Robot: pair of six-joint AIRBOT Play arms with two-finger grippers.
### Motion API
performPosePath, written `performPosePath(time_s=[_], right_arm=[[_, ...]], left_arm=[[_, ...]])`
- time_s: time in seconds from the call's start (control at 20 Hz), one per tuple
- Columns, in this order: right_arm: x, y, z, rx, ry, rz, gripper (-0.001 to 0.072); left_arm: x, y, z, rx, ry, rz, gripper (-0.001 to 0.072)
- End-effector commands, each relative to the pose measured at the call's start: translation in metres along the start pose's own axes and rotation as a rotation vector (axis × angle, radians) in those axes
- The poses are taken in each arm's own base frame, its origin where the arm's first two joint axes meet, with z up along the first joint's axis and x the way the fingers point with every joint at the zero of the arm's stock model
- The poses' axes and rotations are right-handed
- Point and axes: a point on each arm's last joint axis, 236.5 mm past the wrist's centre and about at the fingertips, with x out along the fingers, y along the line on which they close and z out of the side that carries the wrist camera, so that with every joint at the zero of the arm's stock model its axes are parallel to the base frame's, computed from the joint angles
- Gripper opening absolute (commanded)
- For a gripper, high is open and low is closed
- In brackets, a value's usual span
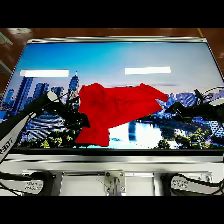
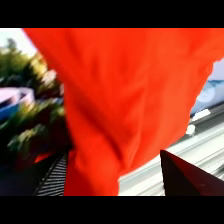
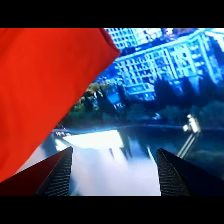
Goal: Fold the shirts.
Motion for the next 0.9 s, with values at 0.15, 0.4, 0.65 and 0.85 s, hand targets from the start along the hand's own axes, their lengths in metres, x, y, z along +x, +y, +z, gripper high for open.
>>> performPosePath(time_s=[0.15, 0.4, 0.65, 0.85], right_arm=[[0.040, 0.009, -0.006, -0.008, 0.049, 0.013, 0.0634], [0.077, 0.020, 0.011, 0.062, -0.015, 0.038, 0.0634], [0.082, 0.027, 0.042, 0.162, -0.135, 0.098, 0.0620], [0.082, 0.029, 0.036, 0.151, -0.111, 0.104, 0.0106]], left_arm=[[0.012, -0.006, 0.016, -0.012, -0.041, -0.032, 0.0051], [-0.011, -0.016, 0.026, 0.037, -0.111, -0.042, 0.0044], [-0.034, -0.032, 0.025, 0.104, -0.173, -0.046, 0.0044], [-0.042, -0.037, 0.025, 0.135, -0.197, -0.046, 0.0044]])
